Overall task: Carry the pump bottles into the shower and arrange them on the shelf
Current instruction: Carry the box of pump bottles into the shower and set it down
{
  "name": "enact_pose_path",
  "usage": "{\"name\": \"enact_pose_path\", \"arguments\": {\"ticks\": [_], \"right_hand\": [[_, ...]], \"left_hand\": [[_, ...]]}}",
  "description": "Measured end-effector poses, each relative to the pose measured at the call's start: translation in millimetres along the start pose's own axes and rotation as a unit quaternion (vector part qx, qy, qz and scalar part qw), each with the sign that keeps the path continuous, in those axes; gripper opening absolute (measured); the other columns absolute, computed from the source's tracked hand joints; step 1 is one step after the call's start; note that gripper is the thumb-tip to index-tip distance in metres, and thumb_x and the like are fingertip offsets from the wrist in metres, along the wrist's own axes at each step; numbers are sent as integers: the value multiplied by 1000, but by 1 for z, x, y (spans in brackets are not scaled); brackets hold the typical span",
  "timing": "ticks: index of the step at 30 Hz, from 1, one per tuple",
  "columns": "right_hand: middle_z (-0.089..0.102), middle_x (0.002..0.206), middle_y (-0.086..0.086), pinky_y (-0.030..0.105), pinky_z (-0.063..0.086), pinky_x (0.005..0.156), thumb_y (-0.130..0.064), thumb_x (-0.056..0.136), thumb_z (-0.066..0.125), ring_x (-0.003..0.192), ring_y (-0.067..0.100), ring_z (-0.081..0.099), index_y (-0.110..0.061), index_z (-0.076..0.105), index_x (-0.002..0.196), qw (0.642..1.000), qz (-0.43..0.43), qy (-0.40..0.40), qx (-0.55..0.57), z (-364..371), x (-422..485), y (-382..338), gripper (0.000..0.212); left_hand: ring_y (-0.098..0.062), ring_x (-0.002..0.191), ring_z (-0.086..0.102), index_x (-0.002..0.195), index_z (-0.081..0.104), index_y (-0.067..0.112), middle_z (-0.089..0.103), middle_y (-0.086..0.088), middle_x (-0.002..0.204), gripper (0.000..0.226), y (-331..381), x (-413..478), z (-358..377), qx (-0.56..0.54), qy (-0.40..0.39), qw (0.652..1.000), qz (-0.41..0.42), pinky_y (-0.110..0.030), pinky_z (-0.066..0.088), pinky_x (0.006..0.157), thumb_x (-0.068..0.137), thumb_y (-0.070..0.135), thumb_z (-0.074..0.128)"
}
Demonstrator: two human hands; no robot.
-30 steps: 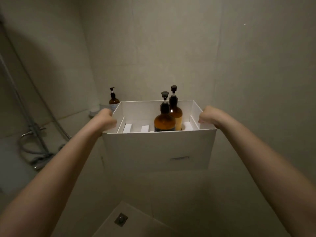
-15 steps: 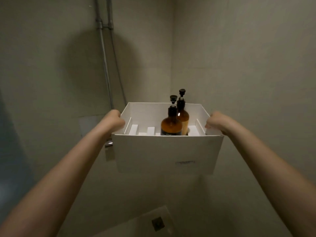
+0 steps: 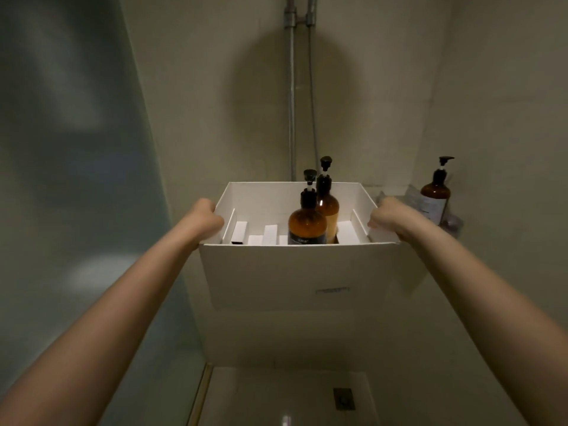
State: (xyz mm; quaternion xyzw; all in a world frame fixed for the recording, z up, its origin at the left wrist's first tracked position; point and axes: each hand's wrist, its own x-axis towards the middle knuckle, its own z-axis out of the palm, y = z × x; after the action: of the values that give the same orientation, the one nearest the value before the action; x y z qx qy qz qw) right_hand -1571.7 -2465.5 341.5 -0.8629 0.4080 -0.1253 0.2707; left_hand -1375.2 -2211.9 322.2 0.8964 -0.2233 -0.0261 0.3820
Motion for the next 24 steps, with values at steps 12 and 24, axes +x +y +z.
{"name": "enact_pose_path", "arguments": {"ticks": [12, 24], "right_hand": [[65, 107, 27, 38, 50, 82, -7, 82, 57, 98, 38, 62, 9, 63, 108, 999, 15, -25, -21, 90, 47, -4, 31], [65, 108, 21, 37, 49, 80, -13, 89, 47, 97, 36, 61, 3, 61, 112, 997, 75, -27, -25, 182, 80, 50, 31]], "left_hand": [[-38, 94, 61, 87, 55, 3, 63, -27, 101, 15, -74, 48, 24, 47, -12, 999, -6, -38, 47, 72, 79, 1, 43], [-39, 93, 63, 97, 64, 1, 67, -25, 98, 31, -148, 81, 117, 32, -56, 998, -12, -42, 50, 78, 75, -4, 44]]}}
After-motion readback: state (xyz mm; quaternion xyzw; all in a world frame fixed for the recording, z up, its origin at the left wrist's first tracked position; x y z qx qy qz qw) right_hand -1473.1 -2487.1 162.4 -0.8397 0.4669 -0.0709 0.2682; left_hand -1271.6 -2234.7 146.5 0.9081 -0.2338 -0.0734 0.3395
